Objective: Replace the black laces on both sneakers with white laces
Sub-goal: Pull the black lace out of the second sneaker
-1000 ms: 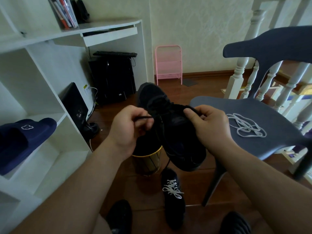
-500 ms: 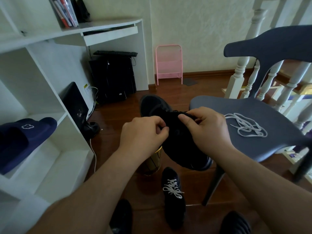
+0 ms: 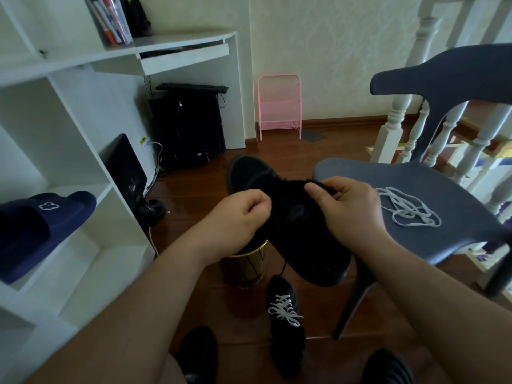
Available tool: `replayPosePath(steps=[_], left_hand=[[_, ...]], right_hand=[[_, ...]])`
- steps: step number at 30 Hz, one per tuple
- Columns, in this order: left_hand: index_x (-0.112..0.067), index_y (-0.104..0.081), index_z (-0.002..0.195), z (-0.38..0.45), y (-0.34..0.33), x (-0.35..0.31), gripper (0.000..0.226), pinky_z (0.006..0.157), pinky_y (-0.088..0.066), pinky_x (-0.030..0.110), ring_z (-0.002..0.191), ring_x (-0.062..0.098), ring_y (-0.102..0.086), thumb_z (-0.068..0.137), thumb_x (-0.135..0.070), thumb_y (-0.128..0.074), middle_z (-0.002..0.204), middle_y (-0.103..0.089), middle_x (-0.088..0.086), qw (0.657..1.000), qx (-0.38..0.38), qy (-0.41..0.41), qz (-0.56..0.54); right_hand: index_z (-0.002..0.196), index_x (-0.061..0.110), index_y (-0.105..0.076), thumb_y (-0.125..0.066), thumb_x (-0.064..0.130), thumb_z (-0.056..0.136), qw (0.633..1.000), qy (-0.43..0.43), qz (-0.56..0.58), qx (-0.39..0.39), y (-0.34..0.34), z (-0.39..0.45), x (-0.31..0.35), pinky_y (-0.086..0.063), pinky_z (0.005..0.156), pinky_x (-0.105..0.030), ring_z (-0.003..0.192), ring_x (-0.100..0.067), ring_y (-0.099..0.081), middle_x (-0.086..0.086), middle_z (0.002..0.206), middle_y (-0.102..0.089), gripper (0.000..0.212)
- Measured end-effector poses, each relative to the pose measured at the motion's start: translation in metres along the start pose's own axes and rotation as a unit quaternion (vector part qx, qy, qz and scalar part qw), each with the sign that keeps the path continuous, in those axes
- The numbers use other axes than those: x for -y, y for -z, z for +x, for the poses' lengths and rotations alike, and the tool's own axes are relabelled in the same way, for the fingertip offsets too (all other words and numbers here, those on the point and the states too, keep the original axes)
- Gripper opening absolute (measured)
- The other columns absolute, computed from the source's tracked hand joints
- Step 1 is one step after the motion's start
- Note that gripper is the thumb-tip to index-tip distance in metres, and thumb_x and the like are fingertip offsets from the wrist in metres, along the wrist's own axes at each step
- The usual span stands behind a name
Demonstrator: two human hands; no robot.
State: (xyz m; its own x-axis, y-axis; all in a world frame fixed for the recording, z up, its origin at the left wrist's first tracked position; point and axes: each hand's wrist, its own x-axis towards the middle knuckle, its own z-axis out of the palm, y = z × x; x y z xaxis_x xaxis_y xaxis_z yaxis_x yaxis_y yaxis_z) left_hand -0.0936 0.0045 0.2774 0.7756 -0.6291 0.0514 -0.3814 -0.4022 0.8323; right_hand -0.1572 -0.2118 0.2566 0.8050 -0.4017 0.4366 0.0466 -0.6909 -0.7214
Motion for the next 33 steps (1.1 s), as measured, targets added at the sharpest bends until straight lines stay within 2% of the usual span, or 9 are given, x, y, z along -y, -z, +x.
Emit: replayPosePath(steps=[5,7,9,13,18,25,27,30,33], left_hand=[[-0.020,-0.054,0.068,-0.008,0.019,-0.003,0.013,0.081,-0.049,0.039,0.083,0.022,-0.054,0.077,-0.018,-0.045,0.085,-0.057,0.006,0.932,0.128,0.013,-0.338],[-0.022,-0.056,0.063,-0.006,0.017,0.004,0.015,0.076,-0.048,0.036,0.079,0.021,-0.056,0.076,-0.020,-0.048,0.080,-0.058,0.004,0.965,0.107,0.028,-0.239],[-0.024,-0.062,0.065,-0.001,0.010,0.008,0.021,0.076,-0.047,0.038,0.076,0.022,-0.060,0.082,-0.034,-0.055,0.076,-0.061,0.002,0.994,0.014,0.041,-0.102],[-0.033,-0.066,0.087,0.002,-0.005,0.010,0.037,0.073,-0.053,0.041,0.081,0.015,-0.066,0.094,-0.067,-0.055,0.084,-0.067,-0.007,0.989,-0.118,0.002,0.088],[-0.034,-0.055,0.096,0.006,-0.018,0.001,0.018,0.066,-0.052,0.042,0.077,0.011,-0.058,0.105,-0.049,-0.052,0.086,-0.061,-0.009,0.968,-0.113,-0.017,0.221],[-0.029,-0.048,0.097,0.009,-0.025,0.001,0.032,0.068,-0.051,0.041,0.075,0.025,-0.060,0.111,-0.053,-0.033,0.080,-0.058,-0.004,0.906,-0.073,0.007,0.417],[-0.028,-0.047,0.091,0.009,-0.021,0.001,0.033,0.063,-0.048,0.041,0.071,0.024,-0.058,0.112,-0.050,-0.035,0.076,-0.056,-0.003,0.923,-0.088,-0.032,0.374],[-0.024,-0.049,0.075,0.005,-0.006,0.006,0.038,0.057,-0.041,0.040,0.059,0.016,-0.051,0.109,-0.040,-0.046,0.063,-0.052,-0.003,0.965,-0.179,-0.078,0.173],[-0.025,-0.038,0.060,0.001,0.011,0.008,0.047,0.046,-0.025,0.024,0.047,0.009,-0.034,0.105,-0.024,-0.051,0.049,-0.039,-0.011,0.929,-0.366,-0.050,0.033]], right_hand=[[0.075,0.038,-0.068,-0.070,0.042,0.097,0.999,-0.027,0.042,0.002,0.003,0.006,0.000,-0.037,0.051,-0.006,0.069,0.011,-0.060,0.032,0.064,-0.063,0.022],[0.075,0.040,-0.068,-0.070,0.042,0.096,0.999,-0.023,0.042,0.000,0.002,0.004,0.002,-0.037,0.053,-0.007,0.071,0.010,-0.061,0.032,0.066,-0.064,0.022],[0.073,0.042,-0.066,-0.069,0.044,0.096,0.999,-0.016,0.028,-0.005,0.000,0.001,0.004,-0.037,0.052,-0.008,0.071,0.009,-0.061,0.030,0.067,-0.064,0.024],[0.075,0.042,-0.066,-0.067,0.048,0.097,1.000,-0.018,0.009,-0.008,-0.003,-0.002,0.007,-0.039,0.055,-0.018,0.070,0.003,-0.063,0.018,0.068,-0.066,0.023],[0.074,0.033,-0.065,-0.064,0.048,0.098,0.999,-0.026,-0.018,-0.012,-0.008,0.000,0.005,-0.035,0.056,-0.025,0.069,-0.004,-0.060,0.013,0.067,-0.063,0.029],[0.070,0.031,-0.058,-0.061,0.051,0.099,0.998,-0.026,-0.058,-0.018,-0.011,0.001,-0.001,-0.032,0.056,-0.027,0.072,-0.012,-0.058,0.011,0.070,-0.060,0.035],[0.074,0.030,-0.063,-0.061,0.051,0.099,0.998,-0.036,-0.052,-0.015,-0.008,0.004,-0.003,-0.035,0.057,-0.027,0.074,-0.013,-0.060,0.011,0.072,-0.063,0.032],[0.080,0.027,-0.068,-0.062,0.050,0.100,0.998,-0.052,-0.036,-0.019,-0.002,0.009,-0.007,-0.039,0.060,-0.029,0.079,-0.016,-0.063,0.010,0.074,-0.065,0.030],[0.090,0.025,-0.075,-0.062,0.049,0.099,0.997,-0.073,-0.023,-0.030,0.006,0.014,-0.011,-0.050,0.069,-0.035,0.083,-0.017,-0.065,0.010,0.080,-0.069,0.029]])
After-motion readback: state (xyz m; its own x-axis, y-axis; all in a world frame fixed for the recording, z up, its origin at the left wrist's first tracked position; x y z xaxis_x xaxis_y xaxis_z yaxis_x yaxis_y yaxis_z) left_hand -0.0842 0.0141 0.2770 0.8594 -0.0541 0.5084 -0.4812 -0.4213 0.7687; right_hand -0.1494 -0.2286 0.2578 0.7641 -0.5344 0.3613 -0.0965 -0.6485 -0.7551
